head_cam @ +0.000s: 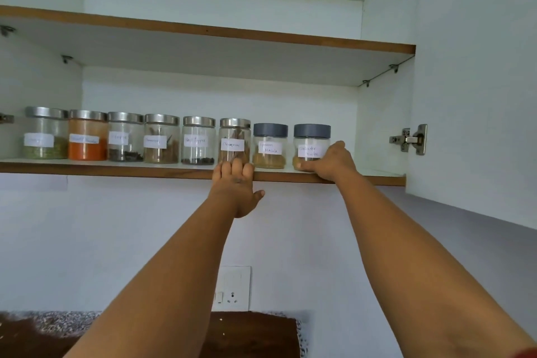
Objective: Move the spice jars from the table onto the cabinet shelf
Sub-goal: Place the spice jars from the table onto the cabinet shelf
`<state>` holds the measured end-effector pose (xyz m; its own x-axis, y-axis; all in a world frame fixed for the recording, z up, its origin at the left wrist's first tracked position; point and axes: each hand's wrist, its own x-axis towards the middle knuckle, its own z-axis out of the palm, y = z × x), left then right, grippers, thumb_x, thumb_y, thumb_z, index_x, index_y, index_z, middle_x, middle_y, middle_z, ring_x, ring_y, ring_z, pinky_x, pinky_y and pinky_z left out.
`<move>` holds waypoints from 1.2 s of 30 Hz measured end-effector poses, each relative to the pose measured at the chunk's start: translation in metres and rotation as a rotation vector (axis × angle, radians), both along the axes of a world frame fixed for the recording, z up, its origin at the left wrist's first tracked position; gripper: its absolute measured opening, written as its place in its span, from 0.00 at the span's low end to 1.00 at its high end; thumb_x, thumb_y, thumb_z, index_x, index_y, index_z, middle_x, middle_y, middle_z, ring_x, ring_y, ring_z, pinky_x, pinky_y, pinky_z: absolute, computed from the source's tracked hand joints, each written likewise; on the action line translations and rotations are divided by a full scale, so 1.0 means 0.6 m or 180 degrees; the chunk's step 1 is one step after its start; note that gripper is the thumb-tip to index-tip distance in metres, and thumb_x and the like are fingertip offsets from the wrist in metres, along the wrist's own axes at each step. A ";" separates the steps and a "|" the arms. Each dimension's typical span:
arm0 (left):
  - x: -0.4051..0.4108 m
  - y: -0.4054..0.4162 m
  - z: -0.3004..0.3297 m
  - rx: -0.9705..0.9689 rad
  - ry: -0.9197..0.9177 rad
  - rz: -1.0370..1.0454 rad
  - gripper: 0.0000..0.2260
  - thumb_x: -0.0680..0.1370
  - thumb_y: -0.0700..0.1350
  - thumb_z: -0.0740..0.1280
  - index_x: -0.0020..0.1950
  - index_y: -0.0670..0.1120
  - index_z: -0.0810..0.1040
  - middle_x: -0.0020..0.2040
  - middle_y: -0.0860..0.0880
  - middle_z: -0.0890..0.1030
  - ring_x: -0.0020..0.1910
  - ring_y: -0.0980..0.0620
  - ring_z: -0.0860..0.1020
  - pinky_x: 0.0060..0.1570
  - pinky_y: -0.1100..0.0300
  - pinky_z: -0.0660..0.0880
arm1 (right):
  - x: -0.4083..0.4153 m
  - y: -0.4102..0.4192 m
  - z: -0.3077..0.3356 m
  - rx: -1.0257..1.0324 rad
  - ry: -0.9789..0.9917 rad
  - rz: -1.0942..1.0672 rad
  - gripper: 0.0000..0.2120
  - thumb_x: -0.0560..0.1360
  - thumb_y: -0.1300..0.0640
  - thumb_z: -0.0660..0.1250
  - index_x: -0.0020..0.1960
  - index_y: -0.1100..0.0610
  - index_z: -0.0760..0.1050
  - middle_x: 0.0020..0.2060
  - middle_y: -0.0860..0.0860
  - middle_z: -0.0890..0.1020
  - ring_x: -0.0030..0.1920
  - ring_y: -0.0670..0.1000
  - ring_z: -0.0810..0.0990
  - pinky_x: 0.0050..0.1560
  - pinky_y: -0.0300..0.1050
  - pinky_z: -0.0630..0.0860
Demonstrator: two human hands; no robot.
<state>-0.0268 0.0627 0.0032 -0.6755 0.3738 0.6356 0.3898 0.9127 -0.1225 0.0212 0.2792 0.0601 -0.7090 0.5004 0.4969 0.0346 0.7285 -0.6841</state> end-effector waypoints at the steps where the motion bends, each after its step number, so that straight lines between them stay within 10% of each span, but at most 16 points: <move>1: 0.002 0.001 0.000 -0.0033 -0.0005 0.0032 0.31 0.78 0.64 0.57 0.74 0.48 0.58 0.74 0.42 0.60 0.73 0.40 0.59 0.73 0.44 0.52 | -0.006 -0.001 0.003 0.0029 -0.0088 -0.0016 0.47 0.61 0.41 0.80 0.68 0.61 0.60 0.60 0.56 0.75 0.60 0.57 0.76 0.50 0.47 0.73; 14: 0.005 0.002 0.007 -0.0162 -0.0116 0.0123 0.39 0.72 0.67 0.64 0.75 0.48 0.56 0.73 0.42 0.59 0.73 0.39 0.58 0.73 0.43 0.52 | -0.040 0.002 0.012 0.0377 -0.0853 -0.0244 0.52 0.64 0.30 0.71 0.72 0.62 0.55 0.64 0.57 0.73 0.63 0.58 0.75 0.62 0.54 0.73; 22: 0.010 0.001 0.010 -0.0157 -0.0277 0.0119 0.46 0.66 0.72 0.66 0.75 0.48 0.55 0.73 0.44 0.59 0.73 0.39 0.57 0.73 0.44 0.51 | -0.032 -0.003 -0.011 0.0528 -0.0577 -0.0518 0.50 0.67 0.26 0.63 0.73 0.59 0.53 0.64 0.56 0.74 0.62 0.59 0.75 0.52 0.51 0.69; 28: 0.023 0.002 0.024 -0.0326 -0.0513 0.0251 0.55 0.60 0.78 0.65 0.76 0.47 0.54 0.74 0.43 0.58 0.74 0.39 0.56 0.72 0.44 0.53 | 0.018 -0.025 -0.098 0.1674 0.0114 -0.0927 0.31 0.79 0.36 0.44 0.74 0.53 0.61 0.66 0.57 0.72 0.67 0.58 0.68 0.67 0.55 0.60; 36: 0.072 -0.030 -0.037 -0.0102 -0.0029 -0.0274 0.49 0.71 0.68 0.65 0.79 0.42 0.47 0.76 0.39 0.55 0.75 0.38 0.54 0.74 0.44 0.57 | 0.073 -0.069 -0.212 0.1100 -0.0320 -0.0527 0.36 0.77 0.35 0.54 0.79 0.48 0.47 0.79 0.53 0.49 0.78 0.56 0.48 0.74 0.61 0.48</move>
